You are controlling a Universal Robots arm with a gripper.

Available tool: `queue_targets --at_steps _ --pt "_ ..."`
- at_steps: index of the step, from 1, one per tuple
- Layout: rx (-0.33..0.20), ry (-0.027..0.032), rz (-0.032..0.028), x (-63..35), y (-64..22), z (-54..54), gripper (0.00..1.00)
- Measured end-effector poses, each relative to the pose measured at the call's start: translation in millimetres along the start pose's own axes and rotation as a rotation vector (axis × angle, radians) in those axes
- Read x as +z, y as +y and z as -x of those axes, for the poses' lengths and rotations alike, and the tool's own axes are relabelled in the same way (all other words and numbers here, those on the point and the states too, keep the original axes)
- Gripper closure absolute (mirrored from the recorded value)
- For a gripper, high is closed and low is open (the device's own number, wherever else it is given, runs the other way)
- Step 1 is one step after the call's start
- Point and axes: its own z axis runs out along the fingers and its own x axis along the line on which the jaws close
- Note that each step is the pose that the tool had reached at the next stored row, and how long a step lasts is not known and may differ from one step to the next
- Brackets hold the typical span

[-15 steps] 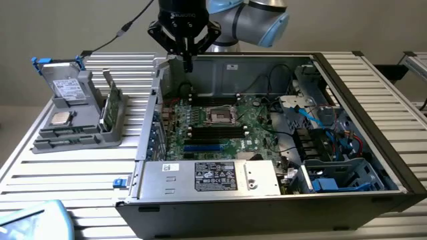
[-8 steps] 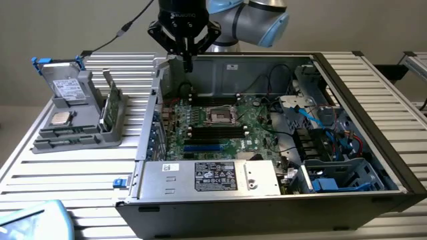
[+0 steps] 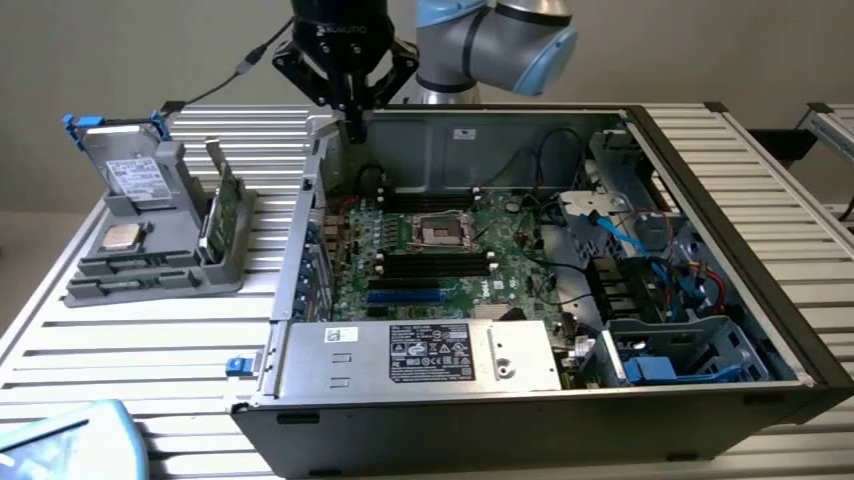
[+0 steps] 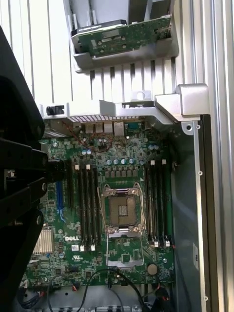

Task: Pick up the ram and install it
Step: 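Reach for the ram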

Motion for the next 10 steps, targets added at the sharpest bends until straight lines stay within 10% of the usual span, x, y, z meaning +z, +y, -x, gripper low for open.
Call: queue_targets --at_steps 10 --pt "0.000 0.0018 -0.0001 0.2 6.3 -46.2 0.89"
